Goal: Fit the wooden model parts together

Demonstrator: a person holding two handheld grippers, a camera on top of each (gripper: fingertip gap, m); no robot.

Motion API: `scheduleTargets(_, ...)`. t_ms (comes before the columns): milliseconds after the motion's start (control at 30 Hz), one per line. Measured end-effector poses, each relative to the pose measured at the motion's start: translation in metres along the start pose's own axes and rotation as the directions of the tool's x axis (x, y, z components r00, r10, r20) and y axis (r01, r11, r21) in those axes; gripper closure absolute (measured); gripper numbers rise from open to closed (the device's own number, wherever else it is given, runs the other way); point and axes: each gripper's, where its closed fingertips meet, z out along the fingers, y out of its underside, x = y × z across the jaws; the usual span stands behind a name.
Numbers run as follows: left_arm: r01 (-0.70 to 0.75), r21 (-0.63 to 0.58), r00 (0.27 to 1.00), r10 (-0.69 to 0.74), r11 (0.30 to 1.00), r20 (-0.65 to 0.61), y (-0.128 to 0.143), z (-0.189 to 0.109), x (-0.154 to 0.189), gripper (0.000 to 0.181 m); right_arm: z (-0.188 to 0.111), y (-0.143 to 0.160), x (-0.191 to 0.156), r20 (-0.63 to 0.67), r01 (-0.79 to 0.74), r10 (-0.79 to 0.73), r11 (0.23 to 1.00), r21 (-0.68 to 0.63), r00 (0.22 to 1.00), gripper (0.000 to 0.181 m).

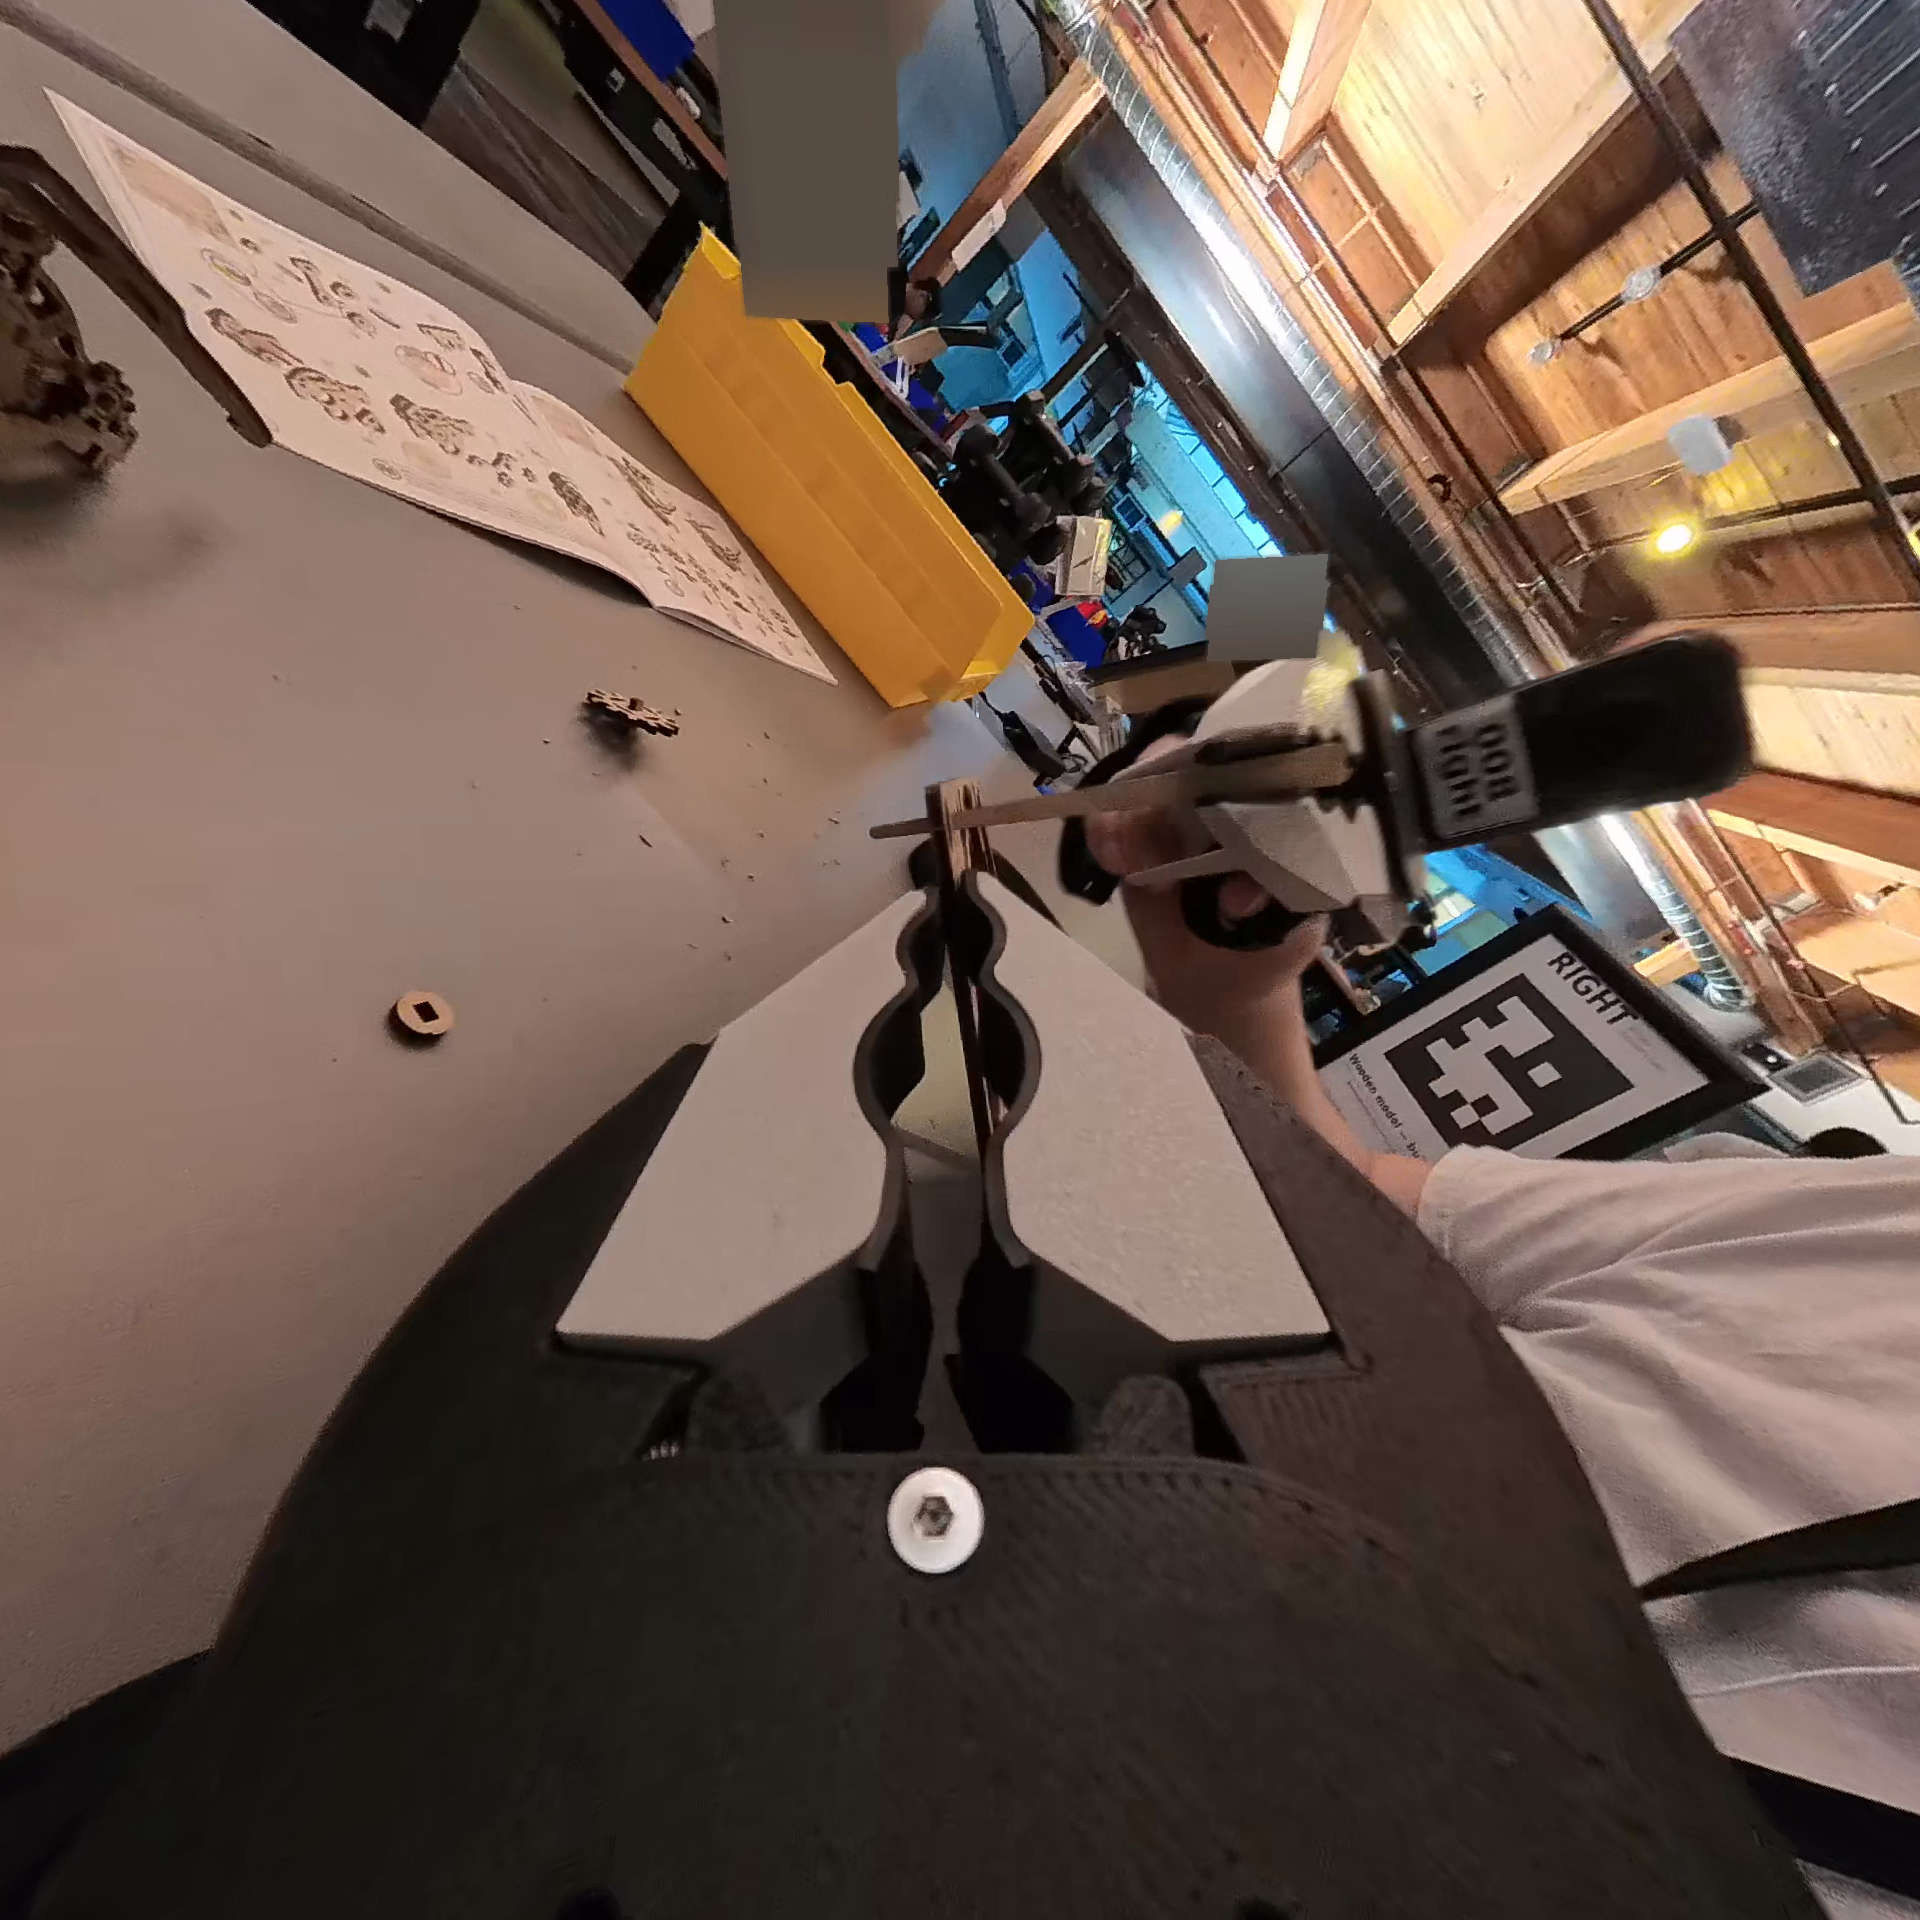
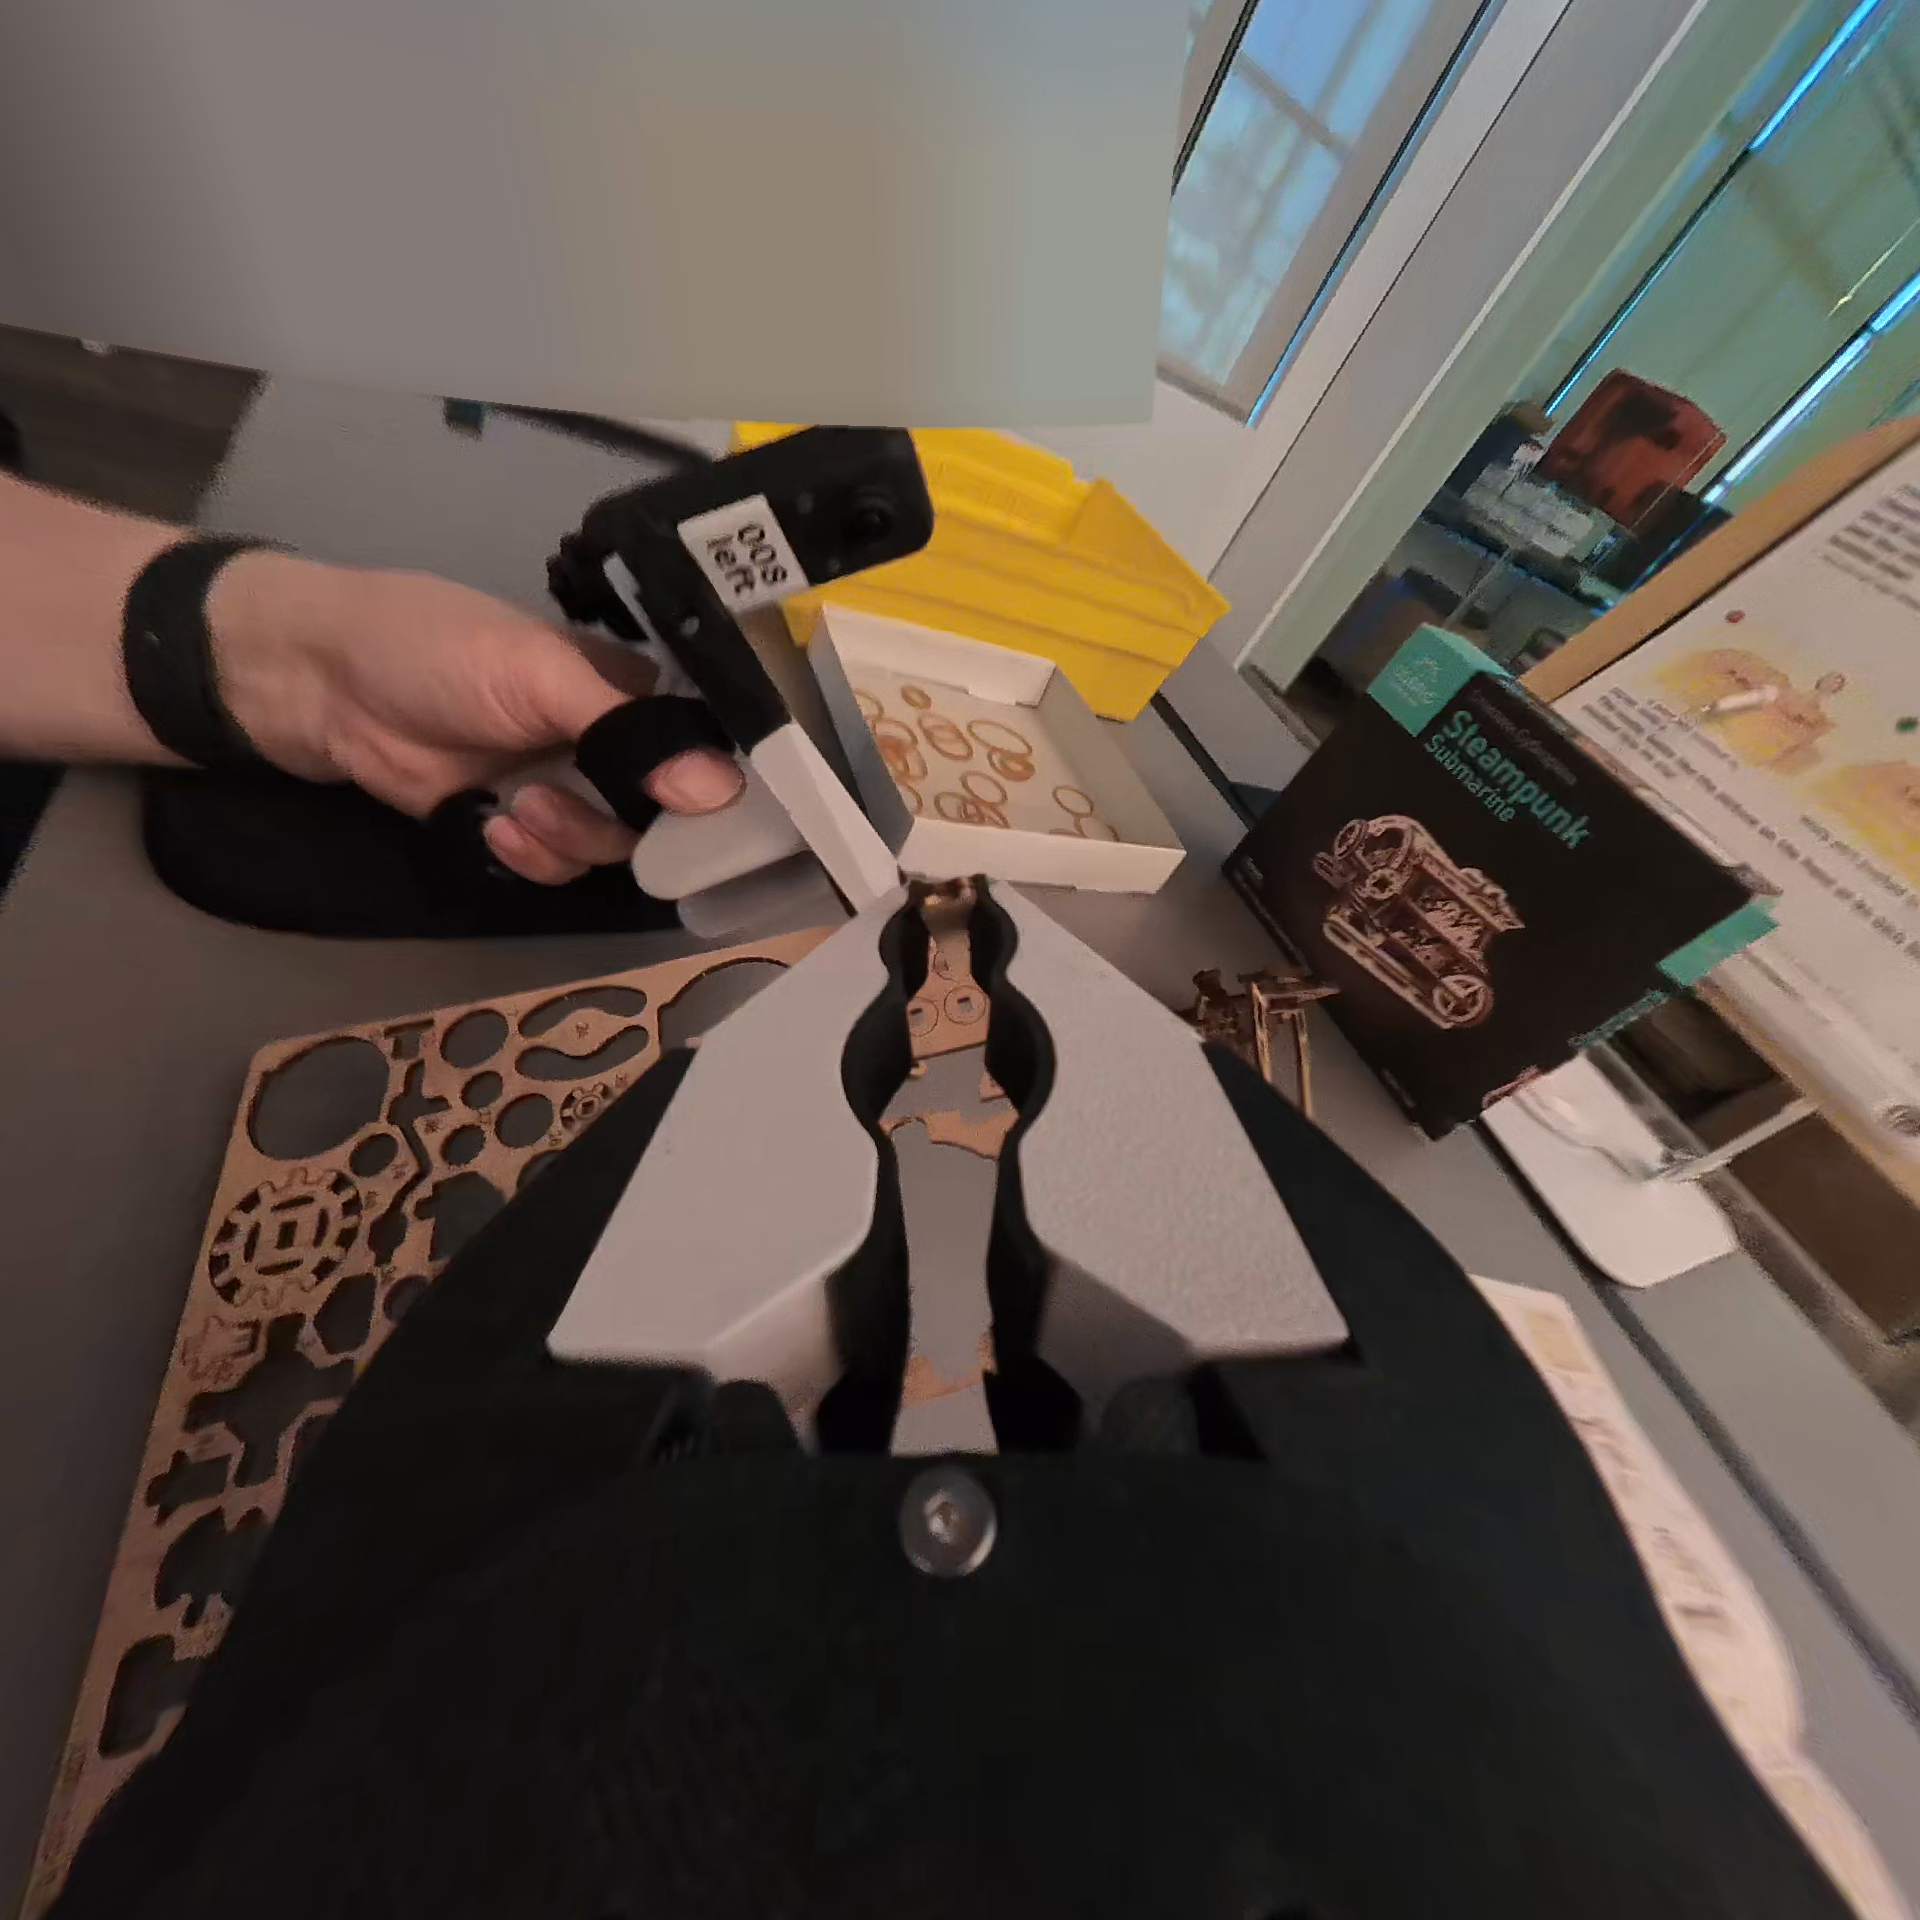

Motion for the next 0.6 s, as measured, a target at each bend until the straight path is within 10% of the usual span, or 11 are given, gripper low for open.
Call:
scheduleTargets(300, -0.025, 0.000, 0.999, 0.025, 1.000, -0.034, 0.000, 0.001, 0.006, 0.180, 0.029, -0.013, 0.006, 0.244, 0.008, 0.073, 0.948, -0.317, 0.967, 0.174)
scheduleTargets(600, 0.047, 0.048, 0.997, -0.044, 0.998, -0.064, -0.008, -0.005, 0.005, 0.181, 0.016, -0.007, 0.018, 0.227, -0.178, 0.207, 0.974, -0.144, 0.952, 0.175)
